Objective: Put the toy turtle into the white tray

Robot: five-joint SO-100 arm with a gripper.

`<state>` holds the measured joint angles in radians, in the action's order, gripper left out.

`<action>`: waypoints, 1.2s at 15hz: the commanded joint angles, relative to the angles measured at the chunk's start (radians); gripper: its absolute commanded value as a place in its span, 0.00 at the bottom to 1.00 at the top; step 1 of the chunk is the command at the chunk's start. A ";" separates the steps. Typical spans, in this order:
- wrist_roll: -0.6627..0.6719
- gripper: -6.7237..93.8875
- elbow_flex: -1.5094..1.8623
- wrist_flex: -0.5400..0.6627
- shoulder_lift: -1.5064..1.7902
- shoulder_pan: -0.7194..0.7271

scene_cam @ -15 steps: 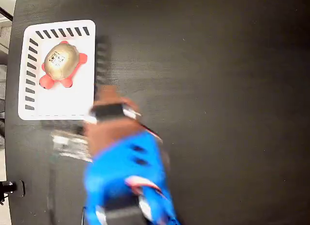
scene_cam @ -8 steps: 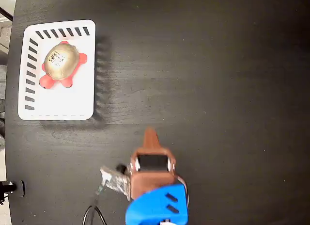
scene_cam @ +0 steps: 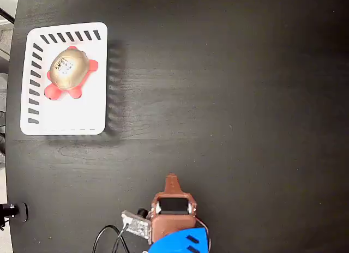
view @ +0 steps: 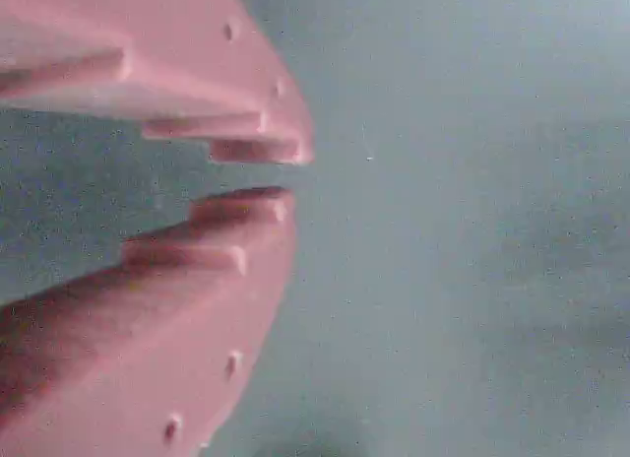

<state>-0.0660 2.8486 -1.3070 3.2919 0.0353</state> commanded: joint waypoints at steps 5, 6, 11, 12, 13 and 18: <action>-0.044 0.06 0.051 -0.034 0.077 0.006; -0.041 0.06 0.051 -0.034 0.077 0.005; -0.041 0.06 0.051 -0.034 0.077 0.006; -0.041 0.06 0.051 -0.034 0.077 0.006; -0.041 0.06 0.051 -0.034 0.077 0.006; -0.041 0.06 0.051 -0.034 0.077 0.006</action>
<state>-0.1058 2.9115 -1.3223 3.2919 0.0399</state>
